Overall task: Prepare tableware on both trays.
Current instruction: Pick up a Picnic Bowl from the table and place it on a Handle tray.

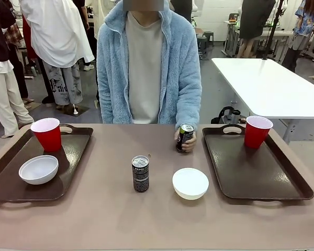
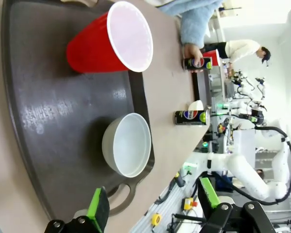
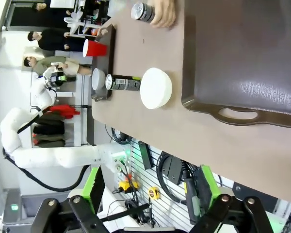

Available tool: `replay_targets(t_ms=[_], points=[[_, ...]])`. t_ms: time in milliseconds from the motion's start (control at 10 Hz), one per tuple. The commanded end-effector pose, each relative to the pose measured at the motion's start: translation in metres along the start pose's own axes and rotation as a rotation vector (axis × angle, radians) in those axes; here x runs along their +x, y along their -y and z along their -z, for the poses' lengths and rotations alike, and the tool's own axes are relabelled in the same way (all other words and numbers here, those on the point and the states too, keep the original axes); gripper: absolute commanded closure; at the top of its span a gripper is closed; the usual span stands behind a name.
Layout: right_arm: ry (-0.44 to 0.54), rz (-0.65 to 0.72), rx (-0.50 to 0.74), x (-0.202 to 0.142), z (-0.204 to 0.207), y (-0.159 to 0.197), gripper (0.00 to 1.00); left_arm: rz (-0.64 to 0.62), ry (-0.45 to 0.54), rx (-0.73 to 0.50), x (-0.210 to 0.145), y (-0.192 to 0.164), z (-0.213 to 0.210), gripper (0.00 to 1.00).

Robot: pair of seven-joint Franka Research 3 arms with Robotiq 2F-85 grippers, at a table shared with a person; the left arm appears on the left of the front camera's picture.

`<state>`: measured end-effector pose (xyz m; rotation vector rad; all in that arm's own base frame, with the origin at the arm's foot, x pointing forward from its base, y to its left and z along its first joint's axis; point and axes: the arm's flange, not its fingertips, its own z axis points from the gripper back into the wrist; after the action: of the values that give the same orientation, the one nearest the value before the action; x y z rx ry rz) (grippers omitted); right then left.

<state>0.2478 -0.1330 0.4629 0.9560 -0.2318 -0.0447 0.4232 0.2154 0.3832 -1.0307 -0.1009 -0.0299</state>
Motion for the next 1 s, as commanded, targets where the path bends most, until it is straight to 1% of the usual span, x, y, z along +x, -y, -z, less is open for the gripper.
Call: replay_targets(t_ms=[0, 200, 300, 400, 500, 700, 800, 900], points=[[-0.010, -0.013, -0.015, 0.001, 0.003, -0.008, 0.00, 0.002, 0.005, 0.009, -0.007, 0.000, -0.003, 0.03], [-0.055, -0.087, -0.268, 0.014, 0.013, -0.101, 0.00, 0.002, 0.005, 0.009, -0.007, 0.000, -0.003, 0.03], [-0.136, -0.109, -0.399, 0.013, 0.019, -0.134, 0.00, 0.002, 0.005, 0.009, -0.007, 0.000, -0.003, 0.03], [-0.159, -0.131, -0.510, 0.013, 0.029, -0.157, 0.00, 0.002, 0.005, 0.009, -0.007, 0.000, -0.003, 0.03], [-0.208, -0.170, -0.587, 0.011, 0.045, -0.171, 0.00, 0.002, 0.005, 0.009, -0.007, 0.000, -0.003, 0.03], [-0.271, -0.256, -0.762, 0.015, 0.101, -0.182, 0.00, 0.002, 0.005, 0.009, -0.007, 0.000, -0.003, 0.03], [-0.264, -0.297, -0.801, 0.018, 0.124, -0.182, 0.00, 0.002, 0.005, 0.009, -0.007, 0.000, -0.003, 0.03], [-0.217, -0.351, -0.788, 0.017, 0.142, -0.183, 0.00, 0.002, 0.005, 0.009, -0.007, 0.000, -0.003, 0.03]])
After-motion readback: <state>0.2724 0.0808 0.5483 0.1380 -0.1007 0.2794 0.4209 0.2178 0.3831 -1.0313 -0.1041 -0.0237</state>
